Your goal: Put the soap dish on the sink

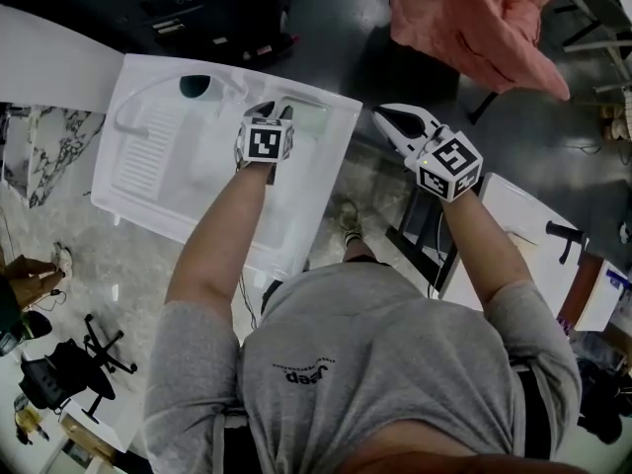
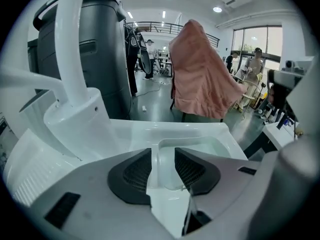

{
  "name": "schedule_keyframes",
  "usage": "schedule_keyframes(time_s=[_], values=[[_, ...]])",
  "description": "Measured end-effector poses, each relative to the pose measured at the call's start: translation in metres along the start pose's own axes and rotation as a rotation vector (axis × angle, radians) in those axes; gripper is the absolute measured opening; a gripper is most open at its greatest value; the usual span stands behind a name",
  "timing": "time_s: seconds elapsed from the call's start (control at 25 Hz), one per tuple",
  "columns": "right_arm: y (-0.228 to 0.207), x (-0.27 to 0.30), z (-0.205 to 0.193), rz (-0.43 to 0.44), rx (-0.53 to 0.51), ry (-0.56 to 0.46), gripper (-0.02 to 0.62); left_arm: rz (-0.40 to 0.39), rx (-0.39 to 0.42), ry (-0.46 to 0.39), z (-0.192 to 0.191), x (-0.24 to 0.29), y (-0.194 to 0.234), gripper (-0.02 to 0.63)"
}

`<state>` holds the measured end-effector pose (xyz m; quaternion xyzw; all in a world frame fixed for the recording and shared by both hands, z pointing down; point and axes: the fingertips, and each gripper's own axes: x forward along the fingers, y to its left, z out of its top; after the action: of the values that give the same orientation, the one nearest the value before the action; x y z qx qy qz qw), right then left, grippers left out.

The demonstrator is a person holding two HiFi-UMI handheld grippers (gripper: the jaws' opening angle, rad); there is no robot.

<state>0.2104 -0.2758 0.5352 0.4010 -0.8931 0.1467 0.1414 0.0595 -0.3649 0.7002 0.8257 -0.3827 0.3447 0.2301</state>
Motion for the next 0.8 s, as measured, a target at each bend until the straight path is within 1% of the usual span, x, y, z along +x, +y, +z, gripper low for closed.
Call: schedule_keyframes(time_s=[0.16, 0.36, 0.44, 0.64, 0.8], values=[[0.002, -0.004, 0.004, -0.002, 0.000, -0.005, 0.054, -0.005, -0.006, -0.035, 0.006, -0.013, -0.002, 0.155], [0.013, -0.005, 0.016, 0.010, -0.017, -0.017, 0.054, -0.024, -0.031, -0.099, 0.010, -0.045, -0.007, 0.155], [0.018, -0.005, 0.024, 0.016, -0.030, -0.024, 0.054, -0.024, -0.036, -0.139, 0.014, -0.064, -0.006, 0.155], [0.034, -0.003, 0.047, 0.034, -0.057, -0.048, 0.054, -0.026, -0.025, -0.284, 0.031, -0.126, 0.000, 0.142], [0.055, 0.004, 0.069, 0.057, -0.073, -0.063, 0.054, -0.017, -0.028, -0.367, 0.032, -0.182, 0.011, 0.122]])
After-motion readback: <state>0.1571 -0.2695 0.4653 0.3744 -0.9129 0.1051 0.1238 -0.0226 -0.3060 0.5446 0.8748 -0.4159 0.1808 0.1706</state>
